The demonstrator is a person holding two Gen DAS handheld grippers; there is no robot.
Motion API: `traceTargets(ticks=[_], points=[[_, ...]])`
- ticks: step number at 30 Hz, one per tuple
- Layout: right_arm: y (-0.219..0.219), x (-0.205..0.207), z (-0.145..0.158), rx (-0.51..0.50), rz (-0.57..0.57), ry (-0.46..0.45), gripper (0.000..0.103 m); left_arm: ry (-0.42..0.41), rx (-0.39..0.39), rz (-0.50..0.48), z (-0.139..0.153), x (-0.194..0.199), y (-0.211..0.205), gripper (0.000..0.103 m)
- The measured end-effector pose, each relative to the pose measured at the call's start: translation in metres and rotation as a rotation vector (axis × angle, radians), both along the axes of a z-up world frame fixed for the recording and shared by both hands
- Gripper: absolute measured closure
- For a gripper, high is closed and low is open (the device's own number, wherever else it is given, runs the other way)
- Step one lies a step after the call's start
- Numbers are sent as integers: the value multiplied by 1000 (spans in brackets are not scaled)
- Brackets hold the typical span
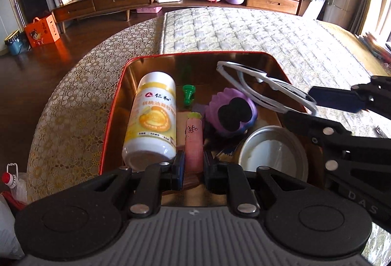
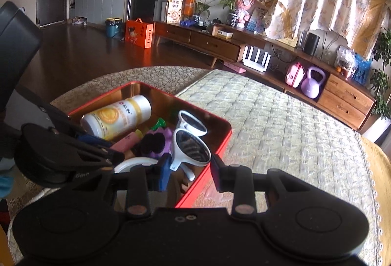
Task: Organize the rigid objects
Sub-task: 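Drop the pink tube into the red tin with left tool while right tool drops sunglasses, then withdraw both open tools from the red tin toward the red wrapper and nail clipper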
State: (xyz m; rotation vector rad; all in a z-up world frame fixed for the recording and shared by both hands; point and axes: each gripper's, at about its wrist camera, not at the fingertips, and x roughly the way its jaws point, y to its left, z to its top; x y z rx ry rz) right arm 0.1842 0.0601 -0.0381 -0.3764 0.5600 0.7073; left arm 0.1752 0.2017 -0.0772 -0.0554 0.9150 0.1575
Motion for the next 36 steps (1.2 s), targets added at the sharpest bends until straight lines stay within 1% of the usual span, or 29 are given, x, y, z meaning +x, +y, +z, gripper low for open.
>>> traceTargets(ticks=[3,8,15,16,19,25,28,30,36], points=[[-4,-1,-2,2,-3,11,70,11,-3,8,-3,2,1,88],[-8,-3,-1,13,-7,15,66,14,0,12,-5,2,2,88],[-19,-8,2,49,-14,59,63,20,0,24,-4,1,0,88],[-20,-9,3,58,-15,71,62,21,-1,28,-4,1,0,88],[-27,-12,6,81,-20,90,53,17,-7,37,-2,-2,0,87],[-40,-22,17,129,-22,105,48,2,-21,49,5,-10,-1,87],[-47,-27,22,145,-23,108,47,-11,-27,48,11,-16,-3,85],[-52,-30,25,154,-23,112,47,-21,-29,45,14,-20,-5,81],[-68,-38,34,177,-37,111,45,-53,-12,20,26,-32,-17,80]])
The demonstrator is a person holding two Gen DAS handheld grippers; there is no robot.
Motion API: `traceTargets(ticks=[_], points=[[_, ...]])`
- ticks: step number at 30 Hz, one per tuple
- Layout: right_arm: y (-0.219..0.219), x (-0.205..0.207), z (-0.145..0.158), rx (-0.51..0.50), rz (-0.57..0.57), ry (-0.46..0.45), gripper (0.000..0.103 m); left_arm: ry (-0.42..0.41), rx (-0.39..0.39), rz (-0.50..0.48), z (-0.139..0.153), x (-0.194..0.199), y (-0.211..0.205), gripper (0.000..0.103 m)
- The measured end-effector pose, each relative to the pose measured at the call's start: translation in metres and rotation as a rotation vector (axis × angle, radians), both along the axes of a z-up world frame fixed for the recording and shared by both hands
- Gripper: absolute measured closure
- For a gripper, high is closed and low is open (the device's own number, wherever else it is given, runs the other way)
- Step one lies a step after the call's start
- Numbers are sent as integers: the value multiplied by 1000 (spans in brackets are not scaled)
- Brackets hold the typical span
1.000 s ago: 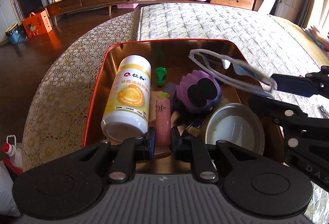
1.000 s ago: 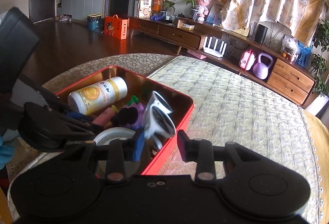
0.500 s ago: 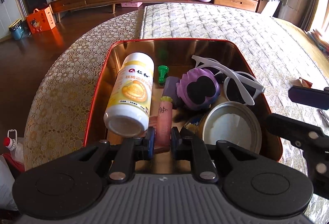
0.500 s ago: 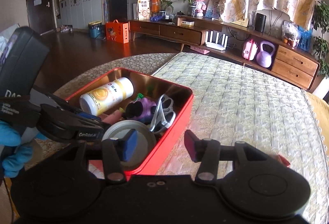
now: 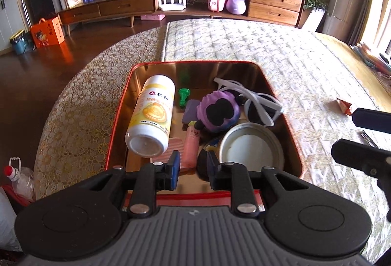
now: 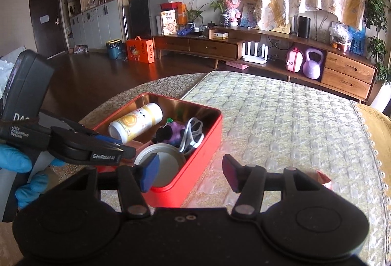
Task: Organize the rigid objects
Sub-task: 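Withdraw both open tools from the red tin toward the red wrapper and nail clipper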
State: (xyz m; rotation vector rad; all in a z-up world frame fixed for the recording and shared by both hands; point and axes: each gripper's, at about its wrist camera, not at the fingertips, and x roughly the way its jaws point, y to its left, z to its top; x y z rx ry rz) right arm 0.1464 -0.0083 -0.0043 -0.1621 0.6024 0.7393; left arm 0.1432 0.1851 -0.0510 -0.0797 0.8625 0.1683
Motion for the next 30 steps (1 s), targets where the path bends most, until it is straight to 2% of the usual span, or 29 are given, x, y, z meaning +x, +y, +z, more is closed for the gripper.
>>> traceTargets(ticks=[2,11,13,15,16,18,22,23,25,30], points=[[-7,-2,2,14,-9,2,35,-10,-3,-7,4,-3,-4,80],[-44,-10,3,42,-53,-6,22,-71,0,-52,21,-15,-31,79],[-56,-11,2,50,-74,-8,19,-85,-3,-60,24,-15,-39,68],[-69,-11,2,64,-98,-4,16,-106,1,-62,26,-16,-48,31],[-77,-11,1,73,-114,-4,15,-127,11,-61,28,-17,-53,28],[-91,-11,-1,80,-143,-6,14,-141,26,-83,29,-16,-64,28],[-117,-13,-10,72,-198,-23,3,-150,11,-128,30,-10,-85,27],[-124,-13,-13,72,-211,-25,0,-153,7,-141,30,-8,-91,24],[-134,-12,-17,65,-232,-24,0,-159,1,-159,28,-4,-103,20],[-152,-7,-29,23,-261,-25,0,-152,-13,-200,23,16,-135,19]])
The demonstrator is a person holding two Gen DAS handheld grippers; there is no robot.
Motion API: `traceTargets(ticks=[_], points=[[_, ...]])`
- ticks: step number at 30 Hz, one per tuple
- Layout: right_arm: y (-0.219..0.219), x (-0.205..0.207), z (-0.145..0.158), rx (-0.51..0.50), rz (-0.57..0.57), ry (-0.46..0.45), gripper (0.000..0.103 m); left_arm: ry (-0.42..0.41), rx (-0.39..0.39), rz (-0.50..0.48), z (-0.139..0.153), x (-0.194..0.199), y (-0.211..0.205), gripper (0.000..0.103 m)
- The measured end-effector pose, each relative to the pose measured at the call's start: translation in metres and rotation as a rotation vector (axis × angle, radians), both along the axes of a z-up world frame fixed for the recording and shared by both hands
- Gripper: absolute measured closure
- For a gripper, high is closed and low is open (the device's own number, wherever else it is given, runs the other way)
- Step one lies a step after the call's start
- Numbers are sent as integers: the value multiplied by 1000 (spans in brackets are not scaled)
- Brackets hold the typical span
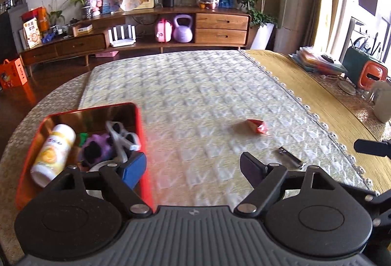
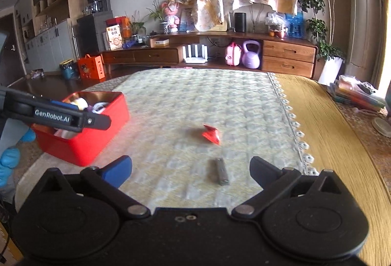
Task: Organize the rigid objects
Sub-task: 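Withdraw both open tools from the red tin toward the red wrapper and nail clipper, then grasp the red wrapper with the left tool while the right tool grasps the metal nail clipper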
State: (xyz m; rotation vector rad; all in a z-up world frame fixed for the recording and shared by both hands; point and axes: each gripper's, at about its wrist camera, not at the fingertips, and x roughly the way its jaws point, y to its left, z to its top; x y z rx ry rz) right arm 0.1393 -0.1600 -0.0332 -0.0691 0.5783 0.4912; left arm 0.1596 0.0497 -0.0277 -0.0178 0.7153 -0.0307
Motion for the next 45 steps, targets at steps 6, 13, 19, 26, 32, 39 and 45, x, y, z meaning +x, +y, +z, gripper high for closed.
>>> traceTargets(ticks=[6,13,19,26,32,39,45], points=[[-13,8,-17,-37,-17,18,0,22,-23,-27,-9,30,-33,19],[-11,21,-35,-80,-11,31,3,38,-20,-43,-24,62,-65,19],[-7,31,-44,-99,2,39,6,75,5,-41,-39,89,-83,19],[-7,44,-53,-95,10,60,12,90,25,-33,-54,117,-95,19],[-4,52,-58,-97,17,81,23,129,31,-58,-71,138,-104,19],[3,56,-68,-130,24,90,46,134,35,-50,-86,148,-107,19],[7,54,-68,-134,31,79,60,100,49,-81,-84,150,-112,42]])
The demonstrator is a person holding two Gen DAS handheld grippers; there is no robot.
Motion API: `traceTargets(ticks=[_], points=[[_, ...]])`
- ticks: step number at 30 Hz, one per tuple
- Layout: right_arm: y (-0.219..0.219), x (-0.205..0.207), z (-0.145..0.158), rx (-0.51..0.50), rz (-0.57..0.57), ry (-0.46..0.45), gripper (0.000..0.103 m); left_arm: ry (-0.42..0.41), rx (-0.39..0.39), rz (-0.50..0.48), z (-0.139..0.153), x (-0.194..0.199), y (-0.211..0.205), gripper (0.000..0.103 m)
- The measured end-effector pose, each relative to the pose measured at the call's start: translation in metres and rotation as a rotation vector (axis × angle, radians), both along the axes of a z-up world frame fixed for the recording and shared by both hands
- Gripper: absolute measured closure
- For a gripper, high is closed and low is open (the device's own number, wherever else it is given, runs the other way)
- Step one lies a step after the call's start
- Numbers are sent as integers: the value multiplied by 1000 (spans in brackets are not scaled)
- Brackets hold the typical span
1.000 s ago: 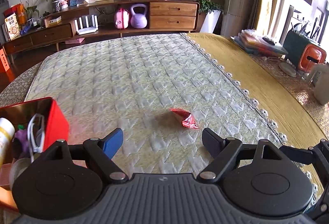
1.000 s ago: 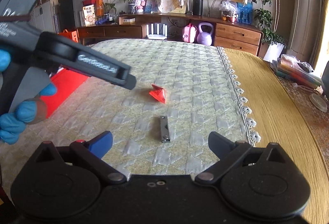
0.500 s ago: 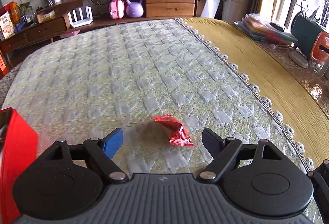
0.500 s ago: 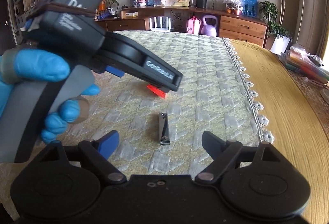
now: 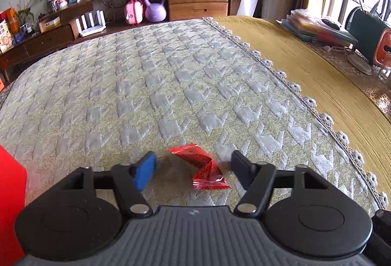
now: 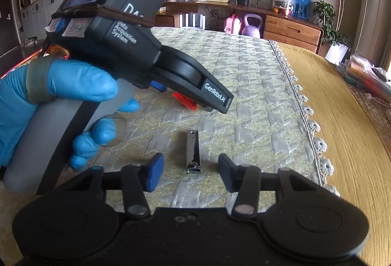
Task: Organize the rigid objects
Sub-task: 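Grasp the red wrapper with the left tool while the right tool grasps the metal nail clipper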
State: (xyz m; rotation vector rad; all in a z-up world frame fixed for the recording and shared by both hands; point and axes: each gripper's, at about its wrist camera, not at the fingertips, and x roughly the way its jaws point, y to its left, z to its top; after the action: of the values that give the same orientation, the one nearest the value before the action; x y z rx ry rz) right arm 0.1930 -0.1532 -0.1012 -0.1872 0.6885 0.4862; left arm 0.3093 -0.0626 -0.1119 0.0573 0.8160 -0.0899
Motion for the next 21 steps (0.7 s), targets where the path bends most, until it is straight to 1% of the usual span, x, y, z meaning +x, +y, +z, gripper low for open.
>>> traceTargets(ticks=[1,3,4,5,6,7,8,9,11,21], points=[[0,-1,0,0,2,-2,64,-1,-3,-6,0,0,-1,45],[2,-2,0,2,3,-3,67,-4,-7,-7,1,-1,-1,58],[2,-3,0,6,2,-2,71,-5,-8,-7,2,-1,-1,62],[2,-3,0,9,-3,-2,73,-5,-9,-7,2,-2,0,68],[1,2,0,11,-8,-2,75,-4,-7,-7,2,-1,-1,71],[0,2,0,13,-14,-2,78,-3,-3,-5,3,-2,0,72],[-1,2,0,16,-21,-1,82,-2,0,-1,3,-2,0,77],[-2,3,1,16,-29,-1,84,-1,2,3,4,-3,1,80],[-3,3,1,16,-42,0,92,2,7,7,5,-5,3,80],[-16,-5,9,76,-114,16,93,29,9,13,11,-25,16,82]])
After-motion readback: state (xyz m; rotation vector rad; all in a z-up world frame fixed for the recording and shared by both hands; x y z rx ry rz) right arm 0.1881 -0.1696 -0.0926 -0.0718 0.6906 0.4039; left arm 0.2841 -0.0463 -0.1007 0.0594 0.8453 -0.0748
